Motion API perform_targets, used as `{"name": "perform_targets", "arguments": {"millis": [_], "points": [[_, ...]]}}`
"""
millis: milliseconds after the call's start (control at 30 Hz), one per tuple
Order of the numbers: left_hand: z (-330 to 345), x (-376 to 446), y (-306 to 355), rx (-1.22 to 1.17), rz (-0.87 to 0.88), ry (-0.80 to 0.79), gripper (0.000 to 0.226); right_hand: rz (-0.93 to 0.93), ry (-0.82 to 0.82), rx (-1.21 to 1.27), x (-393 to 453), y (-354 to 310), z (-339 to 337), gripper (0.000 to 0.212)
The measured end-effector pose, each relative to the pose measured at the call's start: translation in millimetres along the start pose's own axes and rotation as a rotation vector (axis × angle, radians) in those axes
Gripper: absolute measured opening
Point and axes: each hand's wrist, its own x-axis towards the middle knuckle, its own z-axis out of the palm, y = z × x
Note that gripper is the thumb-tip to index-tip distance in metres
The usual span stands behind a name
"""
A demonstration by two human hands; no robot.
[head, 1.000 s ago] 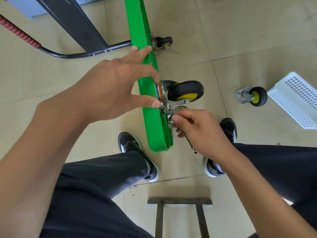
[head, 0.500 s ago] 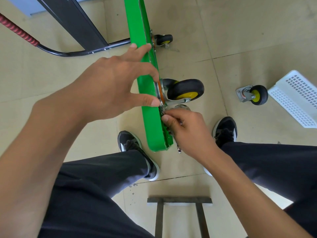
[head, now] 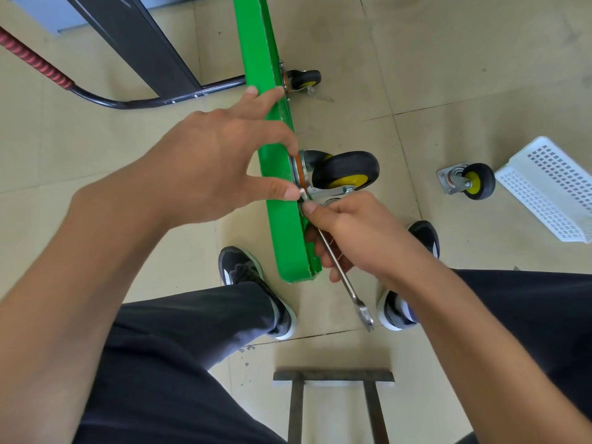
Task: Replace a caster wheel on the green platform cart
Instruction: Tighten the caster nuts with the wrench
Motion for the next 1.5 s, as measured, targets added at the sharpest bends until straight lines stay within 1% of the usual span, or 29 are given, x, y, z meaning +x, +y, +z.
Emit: {"name": "perform_targets", "arguments": {"millis": [100, 200, 333, 467, 767, 900, 967, 1033, 1267, 1433, 1500], "points": [[0.2, -0.5, -0.3, -0.011, 0.0, -0.002, 0.068, -0.02, -0.023, -0.002, -2.1, 8.2, -7.8, 0.042], [-0.1, -0.5, -0.2, -0.014, 0.002, 0.0, 0.067, -0.117, 0.045, -0.085, -2.7, 24.3, -13.7, 0.038], [-0.4, -0.5, 0.7, -0.012, 0.001, 0.005, 0.067, -0.235, 0.152, -0.13, 1.7, 40.1, -12.0, 0.03], [-0.6, -0.4, -0.3, -0.019, 0.01, 0.02, 0.067, -0.291, 0.185, -0.151, 6.7, 45.5, -8.8, 0.019], [-0.3, -0.2, 0.9, 0.002, -0.004, 0.011, 0.068, -0.381, 0.212, -0.177, 18.3, 54.5, -1.5, 0.024], [-0.6, -0.5, 0.6, 0.006, -0.003, 0.011, 0.069, -0.423, 0.197, -0.214, 22.9, 49.4, 1.7, 0.03], [-0.3, -0.5, 0.7, 0.001, -0.003, 0.01, 0.07, -0.44, 0.198, -0.259, 25.6, 48.6, 1.6, 0.031], [-0.3, -0.4, 0.9, -0.002, -0.004, 0.009, 0.07, -0.459, 0.208, -0.329, 27.4, 48.7, 2.2, 0.036], [-2.3, -0.2, 2.3, 0.016, -0.016, -0.007, 0.072, -0.427, 0.209, -0.391, 26.8, 45.6, 8.8, 0.045], [-2.2, 0.0, 2.1, 0.008, -0.019, -0.009, 0.072, -0.315, 0.163, -0.322, 19.0, 37.5, 11.4, 0.05], [-2.0, 0.0, 2.2, 0.008, -0.018, -0.009, 0.072, -0.234, 0.103, -0.277, 14.0, 26.9, 9.3, 0.049]]}}
